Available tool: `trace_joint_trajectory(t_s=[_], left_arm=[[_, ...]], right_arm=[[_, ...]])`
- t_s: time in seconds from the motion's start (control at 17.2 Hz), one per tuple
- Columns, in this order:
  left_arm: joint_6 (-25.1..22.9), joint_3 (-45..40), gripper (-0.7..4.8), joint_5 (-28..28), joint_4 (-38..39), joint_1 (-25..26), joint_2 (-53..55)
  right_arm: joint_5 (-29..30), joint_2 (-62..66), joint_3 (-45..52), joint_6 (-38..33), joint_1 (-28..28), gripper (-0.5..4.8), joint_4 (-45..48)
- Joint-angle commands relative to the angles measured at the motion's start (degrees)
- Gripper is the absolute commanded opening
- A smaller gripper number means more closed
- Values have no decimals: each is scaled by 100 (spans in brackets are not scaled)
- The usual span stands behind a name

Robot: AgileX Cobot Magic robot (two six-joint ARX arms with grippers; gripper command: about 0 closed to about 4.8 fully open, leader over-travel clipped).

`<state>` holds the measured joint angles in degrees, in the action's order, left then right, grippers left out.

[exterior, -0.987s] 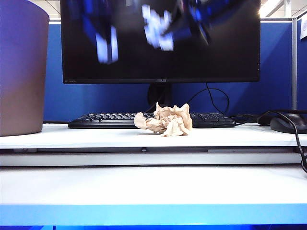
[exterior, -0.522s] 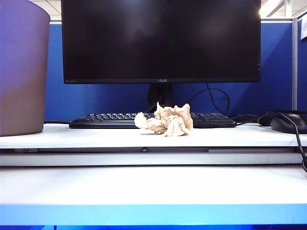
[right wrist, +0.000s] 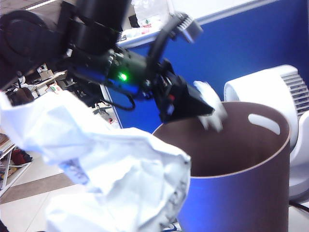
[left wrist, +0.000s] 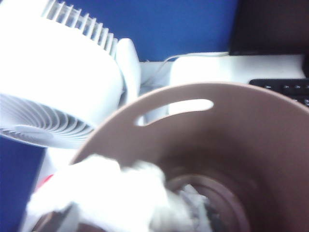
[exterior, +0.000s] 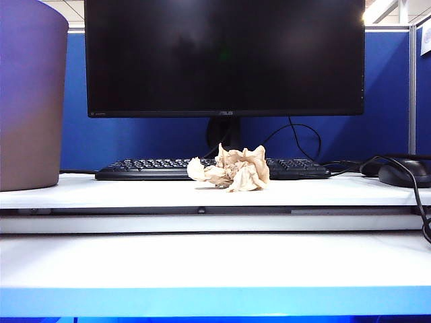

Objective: Pick up all paper balls from the table and place them in the pink trash can.

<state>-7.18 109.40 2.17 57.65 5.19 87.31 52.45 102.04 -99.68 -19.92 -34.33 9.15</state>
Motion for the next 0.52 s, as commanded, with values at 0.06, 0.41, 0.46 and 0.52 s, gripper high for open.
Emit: trace_joint_trajectory(t_s=[0.06, 0.41, 0.46, 0.52], left_arm=[[42, 44, 322, -297, -151, -37, -63], [422, 50, 333, -693, -317, -37, -1156], [474, 50, 333, -769, -378, -39, -1423], [544, 50, 333, -933, -402, -39, -1690]], right_arm=[[-310, -20, -24, -20, -11, -6, 144], [-955, 417, -157, -369, -221, -6, 1606], [-1001, 566, -245, -415, -315, -6, 1840], [-1058, 710, -348, -413, -422, -6, 1978]])
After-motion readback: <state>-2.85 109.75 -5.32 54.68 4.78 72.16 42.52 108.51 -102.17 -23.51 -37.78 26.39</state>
